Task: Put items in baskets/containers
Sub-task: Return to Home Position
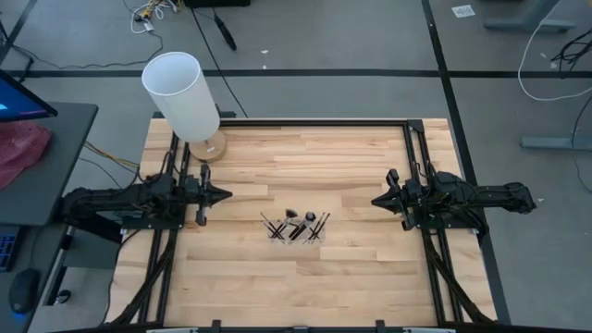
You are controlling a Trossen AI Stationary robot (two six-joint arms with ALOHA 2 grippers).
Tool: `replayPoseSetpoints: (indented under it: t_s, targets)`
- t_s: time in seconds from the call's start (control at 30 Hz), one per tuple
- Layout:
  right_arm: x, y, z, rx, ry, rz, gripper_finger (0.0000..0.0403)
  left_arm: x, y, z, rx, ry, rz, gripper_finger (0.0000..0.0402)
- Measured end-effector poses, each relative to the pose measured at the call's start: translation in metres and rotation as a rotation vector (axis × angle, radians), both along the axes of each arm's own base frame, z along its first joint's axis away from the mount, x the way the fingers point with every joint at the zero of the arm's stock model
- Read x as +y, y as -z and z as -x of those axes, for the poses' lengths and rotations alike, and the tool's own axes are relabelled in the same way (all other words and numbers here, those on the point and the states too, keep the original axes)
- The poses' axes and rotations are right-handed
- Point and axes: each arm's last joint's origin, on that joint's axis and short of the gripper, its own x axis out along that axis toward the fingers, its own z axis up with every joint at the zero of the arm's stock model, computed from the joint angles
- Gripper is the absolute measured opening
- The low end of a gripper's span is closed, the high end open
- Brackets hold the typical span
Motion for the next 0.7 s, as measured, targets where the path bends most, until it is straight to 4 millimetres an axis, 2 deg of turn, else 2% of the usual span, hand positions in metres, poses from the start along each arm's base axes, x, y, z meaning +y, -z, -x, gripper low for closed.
replayPoseSetpoints:
  t_s: [0.7]
  targets:
    - [0.0000,0.0000,0.0000,0.000,0.000,0.000,0.0025,0.0009,-0.0036,-0.0001,-0.042,-0.029,0.035,0.0012]
